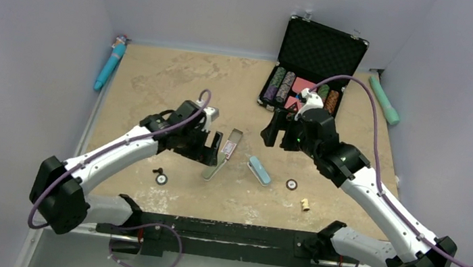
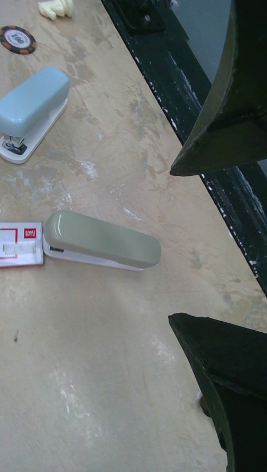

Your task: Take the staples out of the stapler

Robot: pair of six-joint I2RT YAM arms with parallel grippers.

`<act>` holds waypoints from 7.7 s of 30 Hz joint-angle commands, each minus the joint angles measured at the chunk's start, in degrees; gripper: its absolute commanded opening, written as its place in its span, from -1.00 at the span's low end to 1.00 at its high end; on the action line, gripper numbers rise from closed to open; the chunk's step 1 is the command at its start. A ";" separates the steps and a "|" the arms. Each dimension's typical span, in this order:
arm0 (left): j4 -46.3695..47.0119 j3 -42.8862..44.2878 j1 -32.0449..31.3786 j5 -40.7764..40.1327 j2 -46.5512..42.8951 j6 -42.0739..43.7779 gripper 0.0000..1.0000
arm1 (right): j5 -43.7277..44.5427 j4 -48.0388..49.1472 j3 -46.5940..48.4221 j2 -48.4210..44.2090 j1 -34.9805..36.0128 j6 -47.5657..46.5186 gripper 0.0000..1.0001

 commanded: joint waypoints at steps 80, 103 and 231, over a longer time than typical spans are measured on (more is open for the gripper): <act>-7.24 24.10 -7.14 5.33 -12.73 -2.97 -1.00 | -11.16 45.18 1.39 -6.48 0.23 28.53 0.90; -3.36 40.66 0.83 20.98 -11.26 -8.37 -1.00 | -24.92 57.64 2.67 0.06 0.27 27.97 0.89; 0.53 15.58 6.30 6.93 -0.99 0.12 1.00 | -44.16 15.53 9.11 29.05 1.71 14.13 -1.00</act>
